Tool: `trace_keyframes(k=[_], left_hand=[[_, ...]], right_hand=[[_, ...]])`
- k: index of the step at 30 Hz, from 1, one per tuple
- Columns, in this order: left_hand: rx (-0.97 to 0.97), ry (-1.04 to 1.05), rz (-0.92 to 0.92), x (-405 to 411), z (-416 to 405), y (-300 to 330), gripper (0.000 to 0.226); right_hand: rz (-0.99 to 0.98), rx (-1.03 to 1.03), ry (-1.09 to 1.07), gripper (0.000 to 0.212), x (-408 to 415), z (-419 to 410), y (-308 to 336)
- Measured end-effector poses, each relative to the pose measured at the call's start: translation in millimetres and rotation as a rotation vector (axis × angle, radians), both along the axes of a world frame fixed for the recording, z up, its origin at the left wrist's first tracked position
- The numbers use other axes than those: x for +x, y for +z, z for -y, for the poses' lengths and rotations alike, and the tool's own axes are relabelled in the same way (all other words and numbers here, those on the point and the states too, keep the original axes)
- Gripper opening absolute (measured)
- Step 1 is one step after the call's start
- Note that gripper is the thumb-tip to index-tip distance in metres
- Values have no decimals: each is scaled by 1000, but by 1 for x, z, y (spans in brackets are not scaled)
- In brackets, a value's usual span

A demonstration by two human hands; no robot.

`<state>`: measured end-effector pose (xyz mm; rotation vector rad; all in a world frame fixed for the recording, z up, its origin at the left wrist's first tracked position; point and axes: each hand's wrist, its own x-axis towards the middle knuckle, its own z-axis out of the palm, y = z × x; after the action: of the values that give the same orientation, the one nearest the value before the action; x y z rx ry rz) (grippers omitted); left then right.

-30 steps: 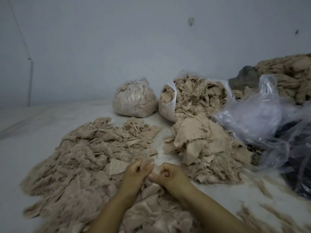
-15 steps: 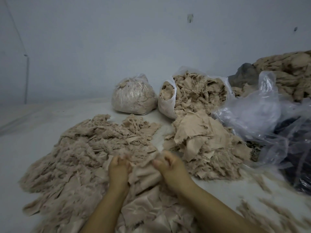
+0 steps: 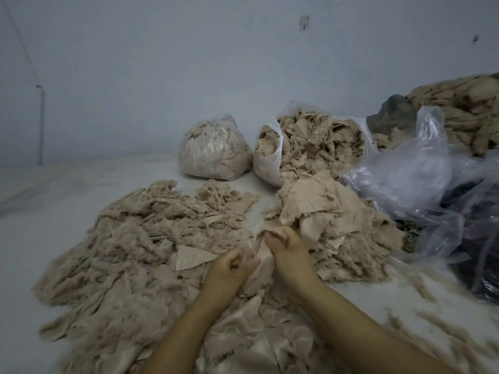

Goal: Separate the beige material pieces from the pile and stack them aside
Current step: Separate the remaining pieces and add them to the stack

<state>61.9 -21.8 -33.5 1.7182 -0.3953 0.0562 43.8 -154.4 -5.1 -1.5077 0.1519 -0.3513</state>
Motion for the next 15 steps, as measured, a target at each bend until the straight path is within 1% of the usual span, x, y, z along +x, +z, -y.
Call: trace_keyframes(k=[1, 3, 4, 6, 9, 11, 13, 15], left_hand=[[-38, 82, -27, 3, -2, 0, 26], [-186, 238, -123, 11, -10, 3, 31], [-232, 256, -158, 13, -12, 4, 33], [-198, 173, -179, 11, -12, 3, 31], [-5, -100, -113, 1, -7, 1, 36], [75, -241, -115, -1, -6, 1, 27], [79, -271, -134, 0, -9, 3, 28], [66, -246, -140, 2, -13, 3, 31]], right_hand=[[24, 30, -42, 17, 2, 2, 2], [62, 42, -143, 20, 5, 6, 4], [78, 46, -162, 18, 5, 7, 4], [98, 87, -171, 16, 7, 4, 2], [110, 159, -143, 19, 14, -1, 2], [98, 173, -134, 20, 18, -1, 4], [99, 167, -180, 21, 21, 1, 7], [142, 159, -266, 23, 24, 9, 16]])
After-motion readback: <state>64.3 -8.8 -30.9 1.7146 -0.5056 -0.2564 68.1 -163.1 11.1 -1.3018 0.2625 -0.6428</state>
